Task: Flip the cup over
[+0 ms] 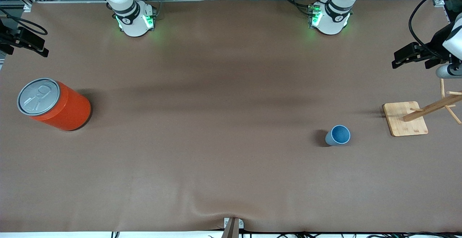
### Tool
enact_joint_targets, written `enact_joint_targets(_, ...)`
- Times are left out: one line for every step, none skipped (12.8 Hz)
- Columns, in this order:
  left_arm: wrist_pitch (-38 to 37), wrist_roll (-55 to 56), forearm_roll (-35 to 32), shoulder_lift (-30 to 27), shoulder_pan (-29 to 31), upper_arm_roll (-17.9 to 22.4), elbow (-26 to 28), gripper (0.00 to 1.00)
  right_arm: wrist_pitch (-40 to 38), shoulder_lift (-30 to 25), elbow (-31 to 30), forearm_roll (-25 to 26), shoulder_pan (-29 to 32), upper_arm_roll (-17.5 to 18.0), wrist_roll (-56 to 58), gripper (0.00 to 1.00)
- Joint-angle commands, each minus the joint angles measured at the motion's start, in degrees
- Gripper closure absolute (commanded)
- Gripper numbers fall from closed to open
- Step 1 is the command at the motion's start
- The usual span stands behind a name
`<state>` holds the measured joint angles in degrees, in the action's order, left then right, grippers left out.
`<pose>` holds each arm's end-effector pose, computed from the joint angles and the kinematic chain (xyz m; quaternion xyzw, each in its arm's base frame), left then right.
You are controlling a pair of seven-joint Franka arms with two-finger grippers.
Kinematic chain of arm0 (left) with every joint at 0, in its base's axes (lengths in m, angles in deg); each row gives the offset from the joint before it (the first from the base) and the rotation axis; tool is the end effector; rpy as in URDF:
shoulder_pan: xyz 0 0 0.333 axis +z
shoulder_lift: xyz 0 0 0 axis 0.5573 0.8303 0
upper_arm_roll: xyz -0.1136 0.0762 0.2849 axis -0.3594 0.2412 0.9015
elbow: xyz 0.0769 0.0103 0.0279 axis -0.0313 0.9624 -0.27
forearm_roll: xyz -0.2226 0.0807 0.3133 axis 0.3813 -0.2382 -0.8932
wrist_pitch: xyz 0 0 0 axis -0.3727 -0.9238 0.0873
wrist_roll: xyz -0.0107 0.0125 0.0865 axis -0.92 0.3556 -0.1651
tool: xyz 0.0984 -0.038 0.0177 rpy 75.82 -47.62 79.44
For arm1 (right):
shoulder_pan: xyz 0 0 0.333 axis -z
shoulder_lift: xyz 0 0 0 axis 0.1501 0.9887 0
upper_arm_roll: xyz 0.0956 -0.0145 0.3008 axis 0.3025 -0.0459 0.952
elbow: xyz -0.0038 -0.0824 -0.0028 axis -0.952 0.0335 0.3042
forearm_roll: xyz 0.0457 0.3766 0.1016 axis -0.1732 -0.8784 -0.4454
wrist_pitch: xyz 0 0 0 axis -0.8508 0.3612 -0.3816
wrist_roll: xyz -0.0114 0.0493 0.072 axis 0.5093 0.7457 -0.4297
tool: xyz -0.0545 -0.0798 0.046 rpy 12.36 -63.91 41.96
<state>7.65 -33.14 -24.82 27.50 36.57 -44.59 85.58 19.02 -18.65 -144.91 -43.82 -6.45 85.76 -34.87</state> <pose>0.5471 -0.0323 0.6404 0.9989 -0.0011 -0.0455 0.0069 0.5211 -0.0037 0.6850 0.9985 -0.0374 -0.0381 0.0123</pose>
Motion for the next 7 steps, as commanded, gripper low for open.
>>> enact_joint_targets(0.39, -3.26, -3.0, -0.44, 0.11, -0.42, 0.06, 0.0, -0.12, -1.28, -1.06, -0.73, 0.72, 0.31, 0.55, 0.0)
enact_joint_targets(0.47, -4.58, -4.14, -0.44, 0.02, -0.51, 0.06, 0.0, -0.21, -1.28, -1.06, -0.73, 0.72, 0.31, 0.55, 0.0)
enact_joint_targets(0.73, -4.77, -4.41, -0.44, 0.02, -0.51, 0.06, 0.0, -0.21, -1.28, -1.06, -0.73, 0.72, 0.31, 0.55, 0.0)
enact_joint_targets(0.82, -4.86, -4.41, -0.44, 0.02, -0.59, 0.06, 0.0, -0.12, -1.28, -1.06, -0.73, 0.72, 0.31, 0.55, 0.0)
enact_joint_targets(0.83, -4.77, -4.41, -0.44, 0.02, -0.59, 0.06, 0.0, -0.21, -1.28, -1.06, -0.73, 0.72, 0.31, 0.55, 0.0)
enact_joint_targets(0.74, -4.86, -4.33, -0.44, 0.02, -0.68, 0.06, 0.0, -0.12, -1.28, -1.06, -0.65, 0.72, 0.31, 0.55, 0.0)
enact_joint_targets(0.82, -4.86, -4.33, -0.44, 0.02, -0.68, -0.03, 0.0, -0.12, -1.28, -1.06, -0.73, 0.72, 0.31, 0.55, 0.0)
